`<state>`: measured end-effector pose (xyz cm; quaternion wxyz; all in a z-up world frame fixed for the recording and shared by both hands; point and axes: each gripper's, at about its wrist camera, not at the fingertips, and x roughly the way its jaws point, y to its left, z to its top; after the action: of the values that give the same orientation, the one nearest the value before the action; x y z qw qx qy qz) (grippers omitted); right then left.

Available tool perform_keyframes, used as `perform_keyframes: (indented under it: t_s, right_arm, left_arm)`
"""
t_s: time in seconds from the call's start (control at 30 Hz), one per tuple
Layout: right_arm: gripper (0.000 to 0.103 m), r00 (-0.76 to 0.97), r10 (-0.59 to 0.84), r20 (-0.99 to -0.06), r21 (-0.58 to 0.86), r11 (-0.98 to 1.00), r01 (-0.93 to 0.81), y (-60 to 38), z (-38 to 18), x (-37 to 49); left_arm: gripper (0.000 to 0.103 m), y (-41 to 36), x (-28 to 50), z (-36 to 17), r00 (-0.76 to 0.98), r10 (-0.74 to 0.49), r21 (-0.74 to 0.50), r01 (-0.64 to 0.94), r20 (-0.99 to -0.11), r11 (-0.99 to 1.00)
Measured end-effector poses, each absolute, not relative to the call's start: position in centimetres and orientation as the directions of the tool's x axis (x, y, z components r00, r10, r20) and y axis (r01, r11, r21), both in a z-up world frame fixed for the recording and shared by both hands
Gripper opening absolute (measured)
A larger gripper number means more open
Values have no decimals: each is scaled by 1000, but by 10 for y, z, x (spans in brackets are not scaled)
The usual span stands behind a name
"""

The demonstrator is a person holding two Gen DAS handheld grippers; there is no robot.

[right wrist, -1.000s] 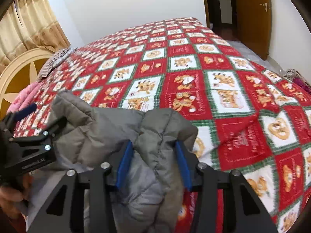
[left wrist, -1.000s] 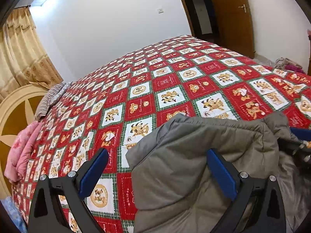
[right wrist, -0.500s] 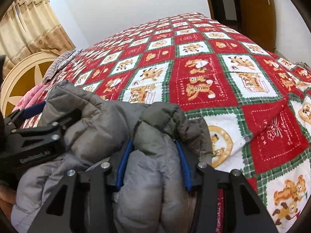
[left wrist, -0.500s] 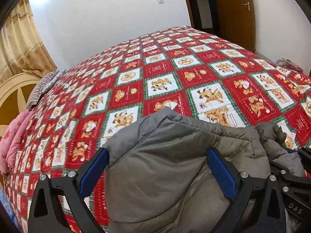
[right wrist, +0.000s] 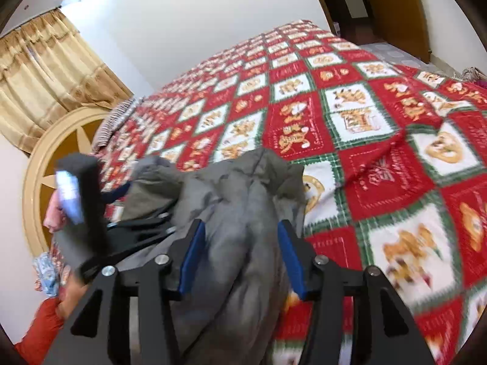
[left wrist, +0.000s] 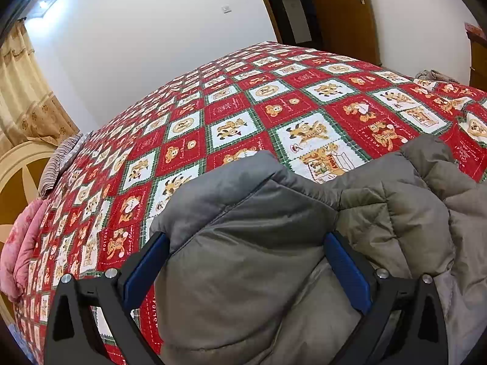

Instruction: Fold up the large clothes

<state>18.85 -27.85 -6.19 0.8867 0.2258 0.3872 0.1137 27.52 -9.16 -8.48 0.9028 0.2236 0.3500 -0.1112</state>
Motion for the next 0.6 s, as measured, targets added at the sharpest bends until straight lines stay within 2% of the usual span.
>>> perform_keyframes:
  t_s: [0.07,0.17,0.3,0.4,0.53,0.6]
  right_arm:
    - [55,693,412,-592,501,861,-84,-271,-43,169]
    - [55,689,443,-574,475,865,-161,-246,-28,142]
    - [55,628,531,-569,468,837,-283,-218,-38,102]
    - [55,609,468,-640,404,880,-252,-213,-62,92]
    - [55,579,467,-668,447,874,-189,-221,-109,95]
    - [54,584,464,-666,454,873,-176,-223,-124,95]
  left_arm:
    - [102,-91,275,-84,731,-44,325,356,-681,876]
    - [102,-92,274,-83,728,-37,331,356,-685,874]
    - [102,-95,274,-83,728,-19,352,354,-685,866]
    - [102,-99,272,-84,732,0,374,348,-681,860]
    - [102,-102,269,-81,718,2,382,369,-696,847]
    - [102,-98,268,-74,688,-24,345,393,-726,852]
